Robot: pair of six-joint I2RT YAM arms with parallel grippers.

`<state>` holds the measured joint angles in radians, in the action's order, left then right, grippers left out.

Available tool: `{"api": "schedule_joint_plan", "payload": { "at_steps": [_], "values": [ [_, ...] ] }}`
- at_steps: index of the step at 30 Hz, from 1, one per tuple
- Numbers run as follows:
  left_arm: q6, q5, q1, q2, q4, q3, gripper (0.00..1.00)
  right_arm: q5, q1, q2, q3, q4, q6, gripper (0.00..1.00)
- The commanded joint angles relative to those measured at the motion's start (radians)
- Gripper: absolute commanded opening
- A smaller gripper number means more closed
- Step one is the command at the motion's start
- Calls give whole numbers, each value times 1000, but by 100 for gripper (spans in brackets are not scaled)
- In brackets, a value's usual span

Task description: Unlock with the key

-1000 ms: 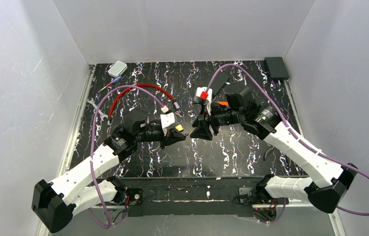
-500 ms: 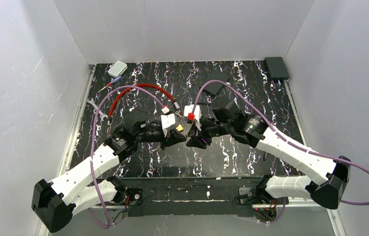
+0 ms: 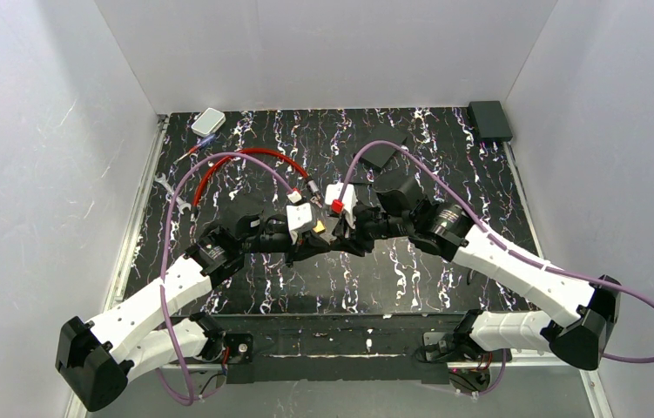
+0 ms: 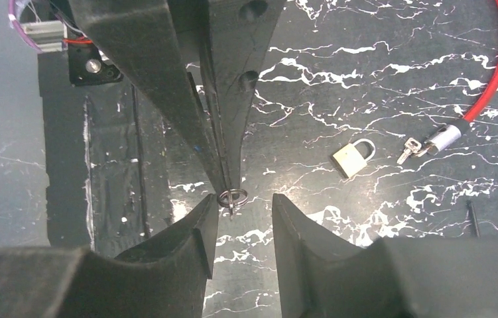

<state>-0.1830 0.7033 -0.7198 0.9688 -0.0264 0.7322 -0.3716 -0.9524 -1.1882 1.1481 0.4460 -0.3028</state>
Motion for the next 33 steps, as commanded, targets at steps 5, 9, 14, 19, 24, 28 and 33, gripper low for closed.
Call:
{"api": "schedule_joint_plan", "payload": {
  "at_steps": [5,9,14,19,24,28,33],
  "values": [
    [-16,12,-9,-17,15,21,0,14,-14,-22,32,6,-38,32],
    [-18,12,-8,-16,15,21,0,6,-16,-18,38,2,-38,33],
    [-18,12,-10,-11,16,24,0,-1,-16,-6,42,-6,-35,26],
    [-20,12,-11,-7,18,22,0,-2,-16,4,45,-14,-27,26],
    [-23,7,-13,-6,20,24,0,-6,-16,16,48,-17,-15,29],
    [-23,5,-15,-2,21,24,0,-15,-16,26,47,-15,-10,31],
    [-26,4,-17,1,20,25,0,-18,-16,35,46,-15,-6,32]
  ]
}}
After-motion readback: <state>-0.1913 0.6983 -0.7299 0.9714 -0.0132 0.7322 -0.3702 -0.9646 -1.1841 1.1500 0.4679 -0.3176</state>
